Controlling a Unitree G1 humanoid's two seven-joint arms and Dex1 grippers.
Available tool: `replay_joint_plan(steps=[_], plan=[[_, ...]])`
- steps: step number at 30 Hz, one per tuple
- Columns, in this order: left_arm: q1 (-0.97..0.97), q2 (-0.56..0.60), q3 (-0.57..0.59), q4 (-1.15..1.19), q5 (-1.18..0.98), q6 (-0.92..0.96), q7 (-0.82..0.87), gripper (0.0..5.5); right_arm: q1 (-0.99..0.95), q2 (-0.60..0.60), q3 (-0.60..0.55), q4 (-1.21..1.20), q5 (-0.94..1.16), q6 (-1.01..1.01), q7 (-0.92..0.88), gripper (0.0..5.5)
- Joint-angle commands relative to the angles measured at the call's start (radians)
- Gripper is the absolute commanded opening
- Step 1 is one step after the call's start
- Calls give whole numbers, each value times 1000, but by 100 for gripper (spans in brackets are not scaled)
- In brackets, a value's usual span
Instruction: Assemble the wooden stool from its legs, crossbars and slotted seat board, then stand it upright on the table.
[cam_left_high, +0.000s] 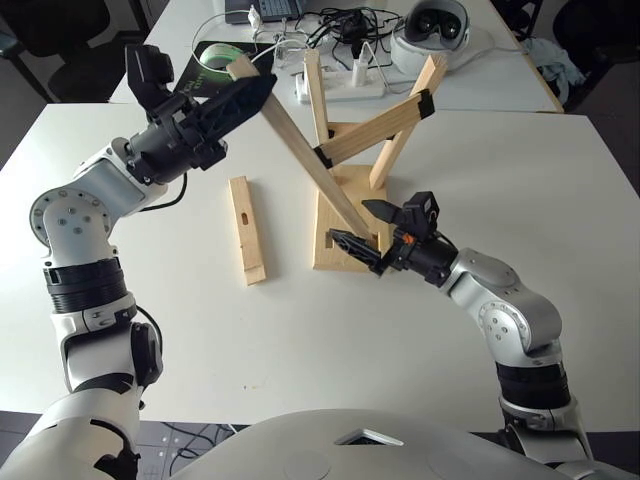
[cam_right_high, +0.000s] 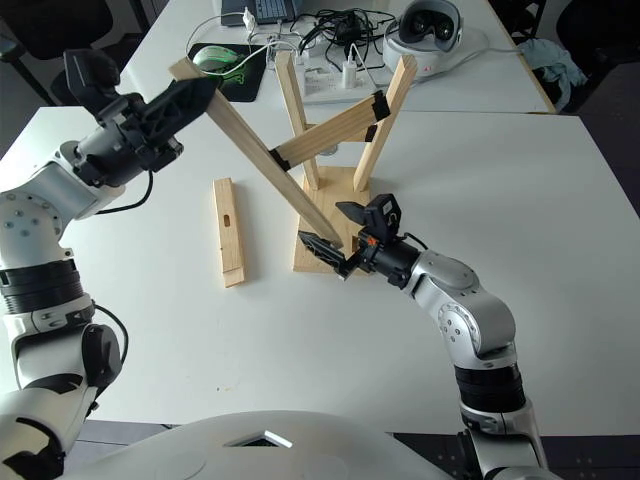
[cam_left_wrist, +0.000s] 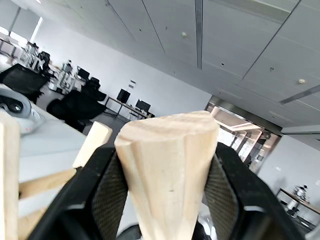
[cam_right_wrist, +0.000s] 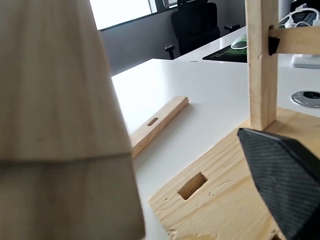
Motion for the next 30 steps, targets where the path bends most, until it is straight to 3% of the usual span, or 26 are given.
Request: replay_joint_plan(steps=[1,9,14,19,30], plan=[[29,35,-19,-28,15,25,-27,208,-32,-2,-28,21,-14,-27,-11,523],[36,57,-37,-31,52,11,-53,208,-23,-19,-8,23,-32,-28,21,523],[31,66,-45,-26,98,-24,-73,208,43,-100,66,45,-110,-62,97,523],[47,98,-64,-20,178,-73,-108,208,87,-124,63,115,-143,-110,131,523],[89,191,-251,7,504,-346,-310,208,117,-132,27,251,-167,-193,172,523]])
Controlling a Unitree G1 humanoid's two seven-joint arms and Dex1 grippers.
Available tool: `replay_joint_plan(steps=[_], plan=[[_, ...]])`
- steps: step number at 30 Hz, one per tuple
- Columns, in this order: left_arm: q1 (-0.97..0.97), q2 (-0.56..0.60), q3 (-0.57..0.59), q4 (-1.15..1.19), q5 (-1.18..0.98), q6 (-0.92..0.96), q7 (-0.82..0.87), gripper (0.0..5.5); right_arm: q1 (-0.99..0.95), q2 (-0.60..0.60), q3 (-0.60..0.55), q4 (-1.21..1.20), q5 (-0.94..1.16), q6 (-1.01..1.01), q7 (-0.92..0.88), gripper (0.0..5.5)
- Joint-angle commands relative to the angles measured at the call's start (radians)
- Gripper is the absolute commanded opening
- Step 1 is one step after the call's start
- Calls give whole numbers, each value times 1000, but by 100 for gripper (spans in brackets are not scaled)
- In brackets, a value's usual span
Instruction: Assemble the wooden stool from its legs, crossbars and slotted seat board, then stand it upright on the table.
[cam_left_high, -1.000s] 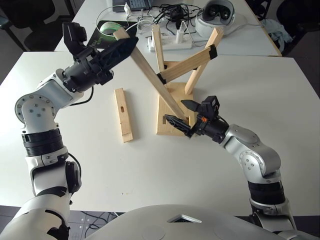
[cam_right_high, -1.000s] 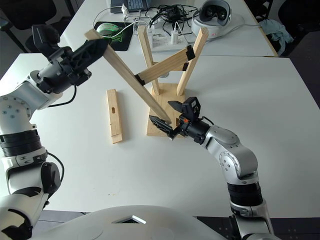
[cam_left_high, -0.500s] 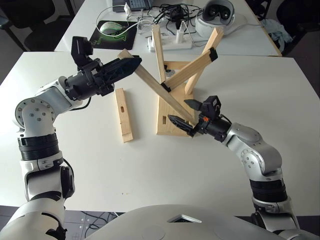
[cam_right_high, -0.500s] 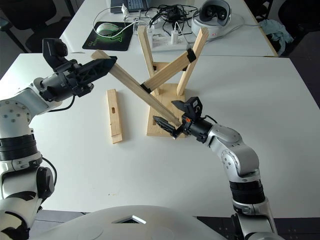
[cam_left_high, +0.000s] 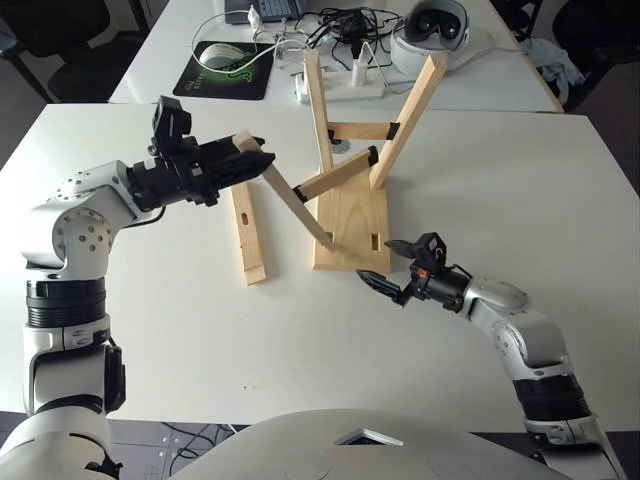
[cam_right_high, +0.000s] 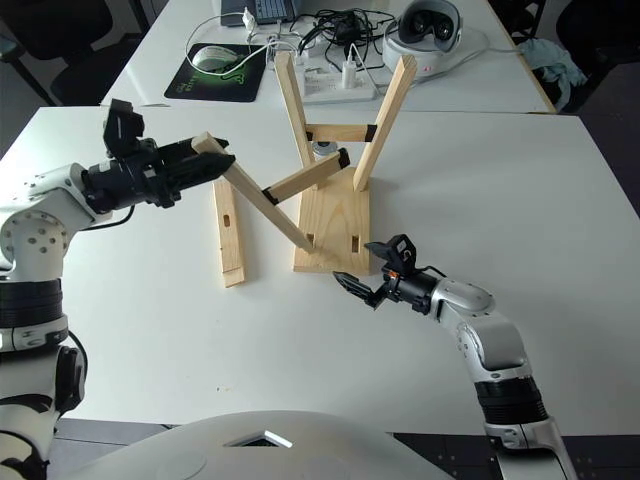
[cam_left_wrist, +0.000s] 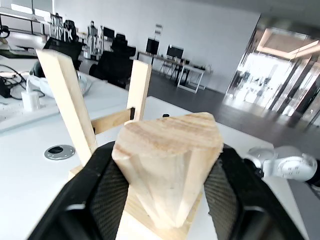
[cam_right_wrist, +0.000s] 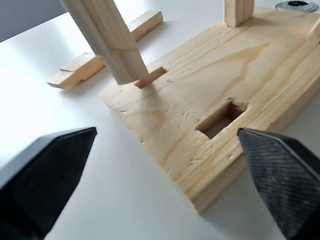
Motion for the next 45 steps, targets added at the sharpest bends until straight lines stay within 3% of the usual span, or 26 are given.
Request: replay_joint_plan(steps=[1,24,45], plan=[[-15,34,-65,23,83,-50,-61,208,3,5,-16,22,0,-8,10,523],[-263,102,-263,217,290,-183,-333,208,75,63,0,-58,-8,-12,-34,523],[-547,61,-399,460,408,-250,-568,208,159,130,25,-134,-17,-16,-118,523]])
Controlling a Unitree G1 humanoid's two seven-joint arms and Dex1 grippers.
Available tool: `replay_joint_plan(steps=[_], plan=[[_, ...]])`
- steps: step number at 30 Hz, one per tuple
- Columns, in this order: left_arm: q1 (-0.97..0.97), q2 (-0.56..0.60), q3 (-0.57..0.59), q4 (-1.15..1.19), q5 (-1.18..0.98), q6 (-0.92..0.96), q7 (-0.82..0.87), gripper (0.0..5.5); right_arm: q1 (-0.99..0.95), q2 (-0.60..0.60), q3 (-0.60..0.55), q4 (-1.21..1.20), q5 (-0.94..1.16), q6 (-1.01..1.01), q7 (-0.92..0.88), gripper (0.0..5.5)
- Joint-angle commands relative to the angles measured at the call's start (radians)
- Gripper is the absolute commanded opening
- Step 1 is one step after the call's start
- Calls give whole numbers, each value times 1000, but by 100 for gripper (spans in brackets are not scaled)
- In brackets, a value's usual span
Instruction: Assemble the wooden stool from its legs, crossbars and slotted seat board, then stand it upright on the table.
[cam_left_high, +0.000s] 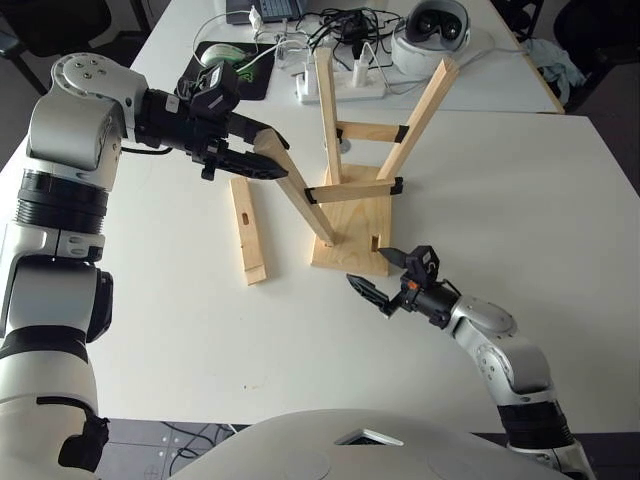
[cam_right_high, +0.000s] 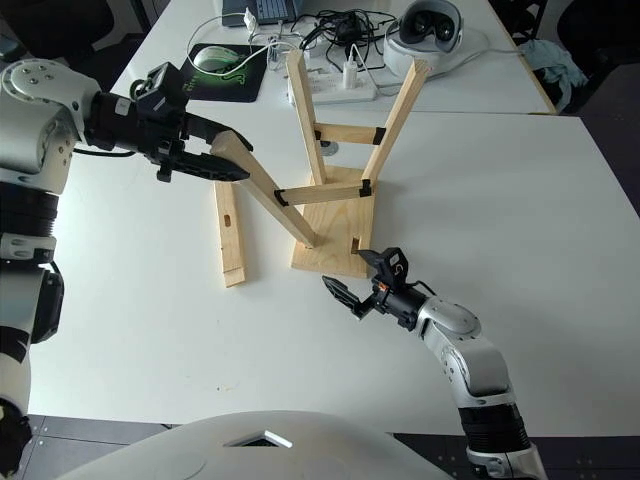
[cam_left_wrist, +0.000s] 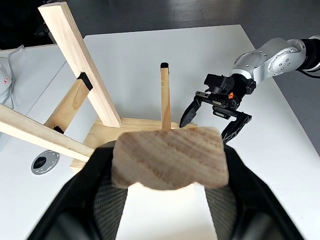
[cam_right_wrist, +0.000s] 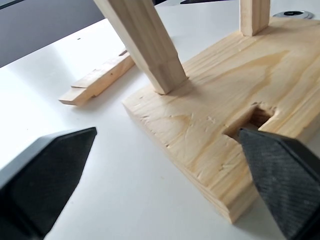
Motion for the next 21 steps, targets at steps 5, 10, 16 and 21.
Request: replay_joint_plan(steps=[5,10,16,21], plan=[[-86,-24,-65,74,2,-28,-41,208,37,15,18,-17,-10,9,-27,523],[-108,-11,-104,74,3,-64,-41,208,27,-17,63,-20,-84,9,-45,523],[-143,10,-173,68,-3,-108,-42,208,2,-50,112,-11,-198,2,-76,523],[-157,17,-218,80,-6,-133,-42,208,-12,-53,131,-10,-236,5,-79,523]])
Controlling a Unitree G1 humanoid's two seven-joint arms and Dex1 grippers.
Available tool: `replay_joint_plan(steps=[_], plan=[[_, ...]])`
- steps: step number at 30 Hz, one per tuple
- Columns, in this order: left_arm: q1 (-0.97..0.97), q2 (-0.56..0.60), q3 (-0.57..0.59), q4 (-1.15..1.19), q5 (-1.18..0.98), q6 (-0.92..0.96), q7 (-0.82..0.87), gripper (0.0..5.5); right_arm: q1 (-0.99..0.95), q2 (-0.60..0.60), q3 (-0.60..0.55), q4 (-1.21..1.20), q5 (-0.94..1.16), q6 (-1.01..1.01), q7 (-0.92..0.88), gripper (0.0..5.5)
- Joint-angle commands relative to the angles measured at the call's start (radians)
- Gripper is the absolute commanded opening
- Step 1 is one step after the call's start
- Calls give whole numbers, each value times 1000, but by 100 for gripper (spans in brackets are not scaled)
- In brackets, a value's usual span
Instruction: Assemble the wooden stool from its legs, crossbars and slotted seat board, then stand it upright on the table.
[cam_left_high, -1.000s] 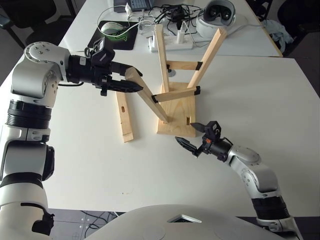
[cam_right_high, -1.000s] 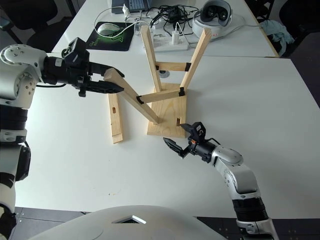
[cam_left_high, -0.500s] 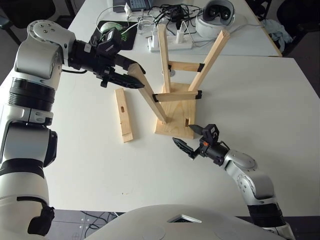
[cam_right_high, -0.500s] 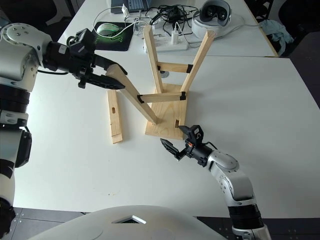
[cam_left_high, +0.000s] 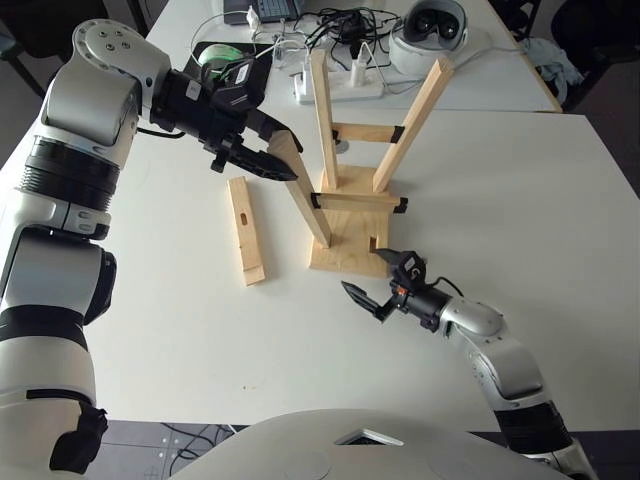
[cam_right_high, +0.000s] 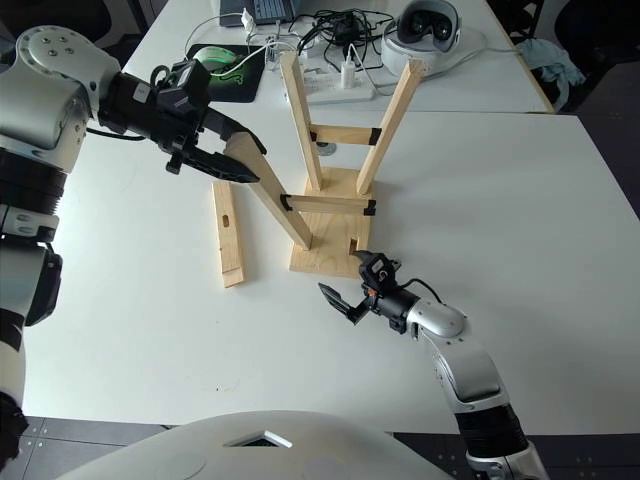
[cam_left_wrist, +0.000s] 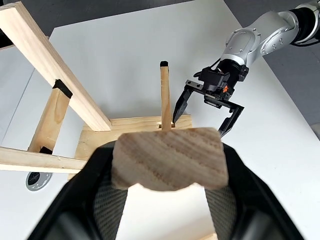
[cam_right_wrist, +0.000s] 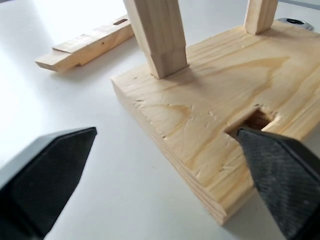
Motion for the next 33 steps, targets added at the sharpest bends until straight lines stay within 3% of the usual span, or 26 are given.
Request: replay_joint_plan(steps=[1,6,13,18,22,33], plan=[[-8,19,-34,9,8,-9,-11,208,0,-13,22,25,-31,38,-6,523],[111,30,-5,-64,1,27,-10,208,-16,-16,26,23,-39,45,8,523],[162,-69,53,-177,-27,141,49,208,-18,-9,37,-4,-40,69,5,523],[60,-151,138,-6,-27,211,96,208,-4,-1,51,-32,-43,84,-9,523],[72,-143,146,47,16,185,78,208,3,-1,61,-44,-42,94,-16,523],[431,-38,134,-418,-16,252,112,208,33,-34,74,-69,-62,124,-26,523]])
